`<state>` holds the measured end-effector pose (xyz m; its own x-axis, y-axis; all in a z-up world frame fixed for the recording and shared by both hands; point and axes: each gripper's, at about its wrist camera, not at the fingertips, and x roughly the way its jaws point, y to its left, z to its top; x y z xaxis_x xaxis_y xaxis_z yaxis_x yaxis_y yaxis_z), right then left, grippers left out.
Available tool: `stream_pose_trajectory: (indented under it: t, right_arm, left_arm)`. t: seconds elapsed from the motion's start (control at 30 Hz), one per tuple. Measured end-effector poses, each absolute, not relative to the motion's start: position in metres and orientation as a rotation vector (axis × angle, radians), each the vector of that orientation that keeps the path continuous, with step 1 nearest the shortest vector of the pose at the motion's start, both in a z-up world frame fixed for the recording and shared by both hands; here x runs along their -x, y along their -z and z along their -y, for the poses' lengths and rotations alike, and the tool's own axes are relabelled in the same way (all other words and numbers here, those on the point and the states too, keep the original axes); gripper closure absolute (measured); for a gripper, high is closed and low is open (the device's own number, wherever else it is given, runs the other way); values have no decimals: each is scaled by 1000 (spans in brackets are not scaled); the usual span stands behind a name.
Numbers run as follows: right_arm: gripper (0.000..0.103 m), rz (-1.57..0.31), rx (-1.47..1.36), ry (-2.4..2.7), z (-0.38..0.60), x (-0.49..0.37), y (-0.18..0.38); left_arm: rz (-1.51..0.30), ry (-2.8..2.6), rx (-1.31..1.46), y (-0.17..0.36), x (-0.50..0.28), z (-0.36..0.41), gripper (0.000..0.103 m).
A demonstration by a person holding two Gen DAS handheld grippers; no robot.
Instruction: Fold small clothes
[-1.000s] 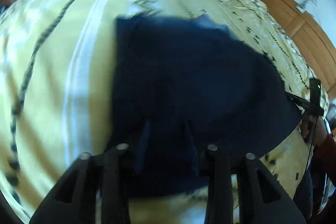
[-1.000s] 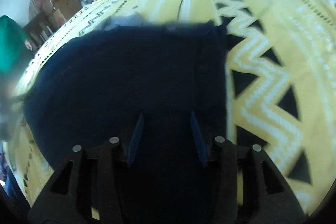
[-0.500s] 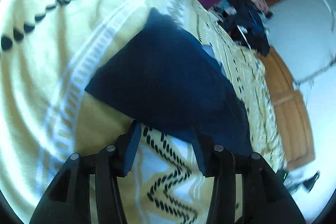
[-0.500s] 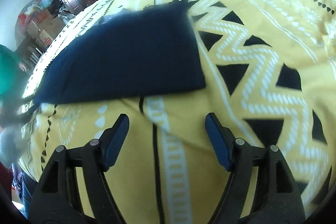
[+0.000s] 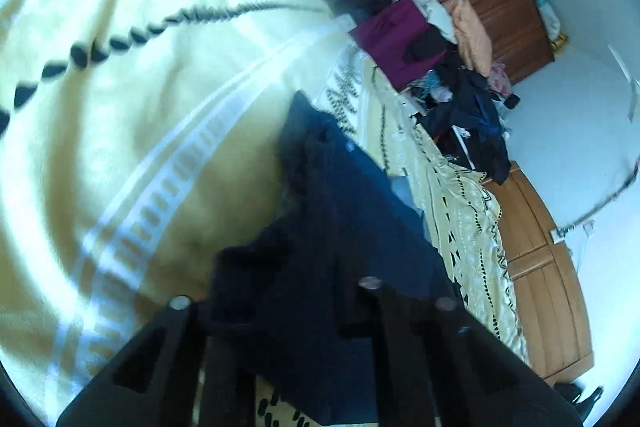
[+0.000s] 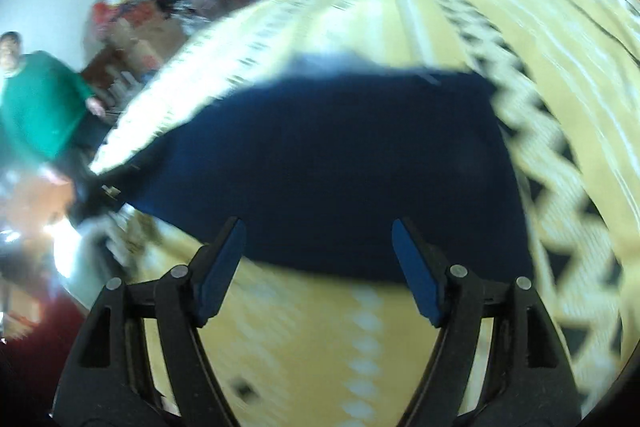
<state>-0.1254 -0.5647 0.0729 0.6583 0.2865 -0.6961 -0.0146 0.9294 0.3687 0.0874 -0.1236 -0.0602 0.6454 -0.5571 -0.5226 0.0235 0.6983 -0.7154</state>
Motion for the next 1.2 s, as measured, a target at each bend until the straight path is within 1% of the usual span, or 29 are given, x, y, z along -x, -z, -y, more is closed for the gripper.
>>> stream_pose_trajectory:
  t: [0.1,0.13,0.27,0.33,0.47,0.53,0.57,0.6,0.63,0.67,0.7,0.73,0.77,0.87,0.97,1.13,1.2]
  right_arm:
    - [27,-825,-326,-301,529,61,-98]
    - [25,-841,-322,-352,512,30,-104]
    - [23,-981,-322,-502,440,-82,-103]
    - [21,-1059,-296,-569,403,-121,-98]
    - [20,-1187,-227,-611,352,-157,-77]
    - [22,-1174,-169,-552,351,-155,-72]
    - [33,-1155,-161,-531,360,-151,-70]
    - [46,-1135,-178,-507,371,-147,-68]
    - [70,-1112,-230,-496,389,-141,-67]
    - [80,-1082,-288,-493,406,-137,-68]
    - [82,-1031,-334,-456,431,-124,-72]
    - [88,-995,-358,-427,449,-112,-75]
    - [90,-963,-391,-405,470,-98,-77]
    - [92,-890,-471,-330,541,-55,-78]
    - [94,-888,-516,-270,595,-29,-66]
    - [94,-878,-602,-213,657,-8,-43]
    - [94,-890,-663,-219,683,-4,-31]
  left_arm:
    - [-759,408,571,34,-79,143,96]
    - [-740,425,496,24,-75,155,96]
    - [-672,471,305,-7,-57,186,96]
    - [-650,505,231,-18,-52,202,96]
    - [-610,552,112,-33,-44,225,95]
    - [-594,576,66,-37,-41,238,95]
    - [-590,591,49,-39,-40,245,95]
    - [-584,603,37,-39,-35,246,95]
    - [-576,627,11,-42,-33,256,95]
    - [-568,648,-8,-46,-31,265,95]
    - [-563,666,-21,-49,-30,273,95]
    - [-555,715,-41,-54,-25,288,95]
    - [-548,745,-59,-58,-19,298,95]
    - [-534,885,-143,-66,3,352,94]
    - [-565,1024,-200,-59,23,414,90]
    - [-635,1144,-238,-39,35,492,90]
    - [-656,1175,-251,-33,36,511,90]
